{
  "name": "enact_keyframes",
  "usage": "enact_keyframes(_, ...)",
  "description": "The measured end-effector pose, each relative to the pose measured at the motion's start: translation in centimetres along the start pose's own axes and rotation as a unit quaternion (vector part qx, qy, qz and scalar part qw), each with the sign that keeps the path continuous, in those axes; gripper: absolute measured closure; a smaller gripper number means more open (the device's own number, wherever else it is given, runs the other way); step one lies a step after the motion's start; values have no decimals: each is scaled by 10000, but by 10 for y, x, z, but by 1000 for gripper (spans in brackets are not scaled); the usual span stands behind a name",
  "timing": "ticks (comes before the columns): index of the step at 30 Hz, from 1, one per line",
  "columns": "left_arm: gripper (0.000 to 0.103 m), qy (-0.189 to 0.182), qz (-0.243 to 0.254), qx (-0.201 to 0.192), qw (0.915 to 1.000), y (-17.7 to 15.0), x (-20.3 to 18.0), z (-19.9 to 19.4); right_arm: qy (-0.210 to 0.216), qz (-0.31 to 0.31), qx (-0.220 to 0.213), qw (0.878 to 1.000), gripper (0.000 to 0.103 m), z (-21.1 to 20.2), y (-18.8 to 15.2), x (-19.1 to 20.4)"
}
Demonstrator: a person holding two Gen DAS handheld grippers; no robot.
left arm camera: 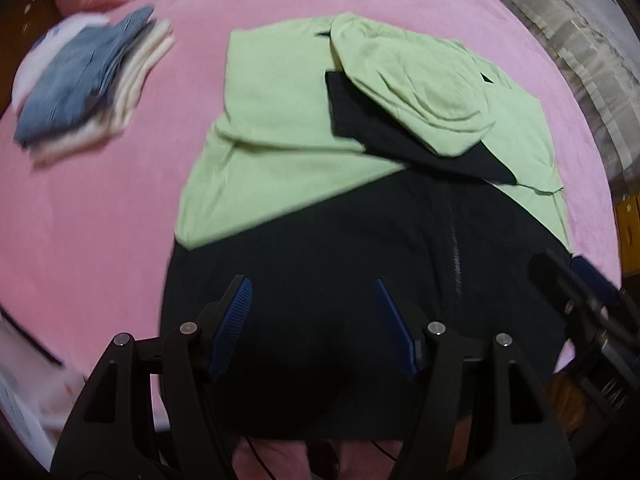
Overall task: Fold large clothes
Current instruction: 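Open both grippers and move them to the black hem of the jacket, then grasp the black hem edge with both grippers and lift it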
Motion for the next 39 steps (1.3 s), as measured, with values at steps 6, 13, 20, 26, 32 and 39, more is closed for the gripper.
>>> enact_keyframes(6,42,106,-192,-254,9994,-28,-16,-45,155,-279,61,9995,13,-31,-23,14)
enact_keyframes(13,41,68,-160,-234,9996,-61,-23,-61,213,-308,-2,9993,12,-77,-54,5)
enact_keyframes(20,41,76,11,77,9999,-98,-2,-48,418,-239,-273,9985,12,-93,-102,-24)
enact_keyframes(26,41,-143,-194,-72,9997,-108,45,-46,513,-77,26,9987,12,-108,-151,-72)
enact_keyframes(32,41,-475,-231,209,9984,-118,102,-31,26,46,613,9981,12,-100,-210,-154)
enact_keyframes(39,40,-729,-581,842,9921,-127,161,0,-395,105,1196,9920,21,-69,-256,-249)
Point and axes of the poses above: each gripper's, at about its wrist camera, not at the fingertips, and z roughly the way its jaws point, x to its left, y to its top, the point moved 8 cm from there along z, roughly the way its jaws point, and after that the axes turned 8 degrees about -z, right-handed, at the moved point
